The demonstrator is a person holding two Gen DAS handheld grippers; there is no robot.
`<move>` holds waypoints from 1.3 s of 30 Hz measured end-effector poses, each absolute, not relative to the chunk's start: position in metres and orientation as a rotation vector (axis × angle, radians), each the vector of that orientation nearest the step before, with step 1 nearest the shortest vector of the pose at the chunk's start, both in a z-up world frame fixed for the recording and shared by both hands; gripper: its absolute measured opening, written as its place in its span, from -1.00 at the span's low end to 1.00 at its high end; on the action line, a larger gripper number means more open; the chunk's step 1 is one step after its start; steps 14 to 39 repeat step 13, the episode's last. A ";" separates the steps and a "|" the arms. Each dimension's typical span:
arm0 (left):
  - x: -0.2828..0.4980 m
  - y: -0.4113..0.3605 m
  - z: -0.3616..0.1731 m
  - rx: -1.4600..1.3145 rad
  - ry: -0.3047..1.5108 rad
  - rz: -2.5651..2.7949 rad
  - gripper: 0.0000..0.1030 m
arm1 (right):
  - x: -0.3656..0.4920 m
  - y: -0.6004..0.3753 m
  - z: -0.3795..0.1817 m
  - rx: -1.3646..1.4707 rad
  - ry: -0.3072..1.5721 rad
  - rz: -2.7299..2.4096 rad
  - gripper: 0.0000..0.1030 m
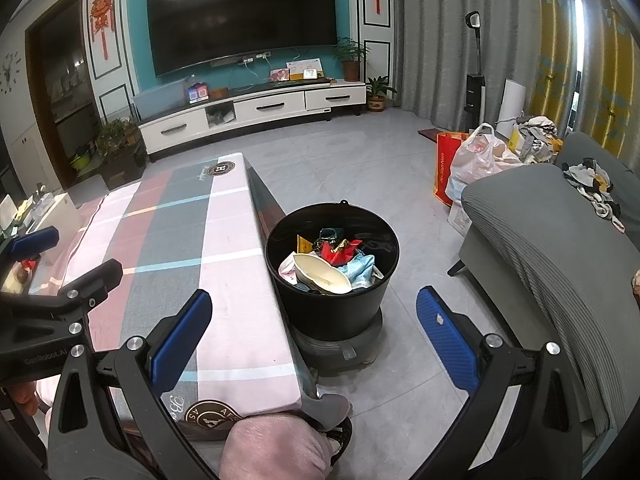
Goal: Collect trash
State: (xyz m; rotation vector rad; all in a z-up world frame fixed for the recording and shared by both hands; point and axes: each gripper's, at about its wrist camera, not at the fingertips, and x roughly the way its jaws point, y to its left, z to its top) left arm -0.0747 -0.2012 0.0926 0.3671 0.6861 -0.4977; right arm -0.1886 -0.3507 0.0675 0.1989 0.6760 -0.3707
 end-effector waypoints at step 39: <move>-0.071 -0.198 0.089 0.360 0.699 -0.491 0.94 | -0.184 -0.352 0.067 0.196 0.678 -0.365 0.94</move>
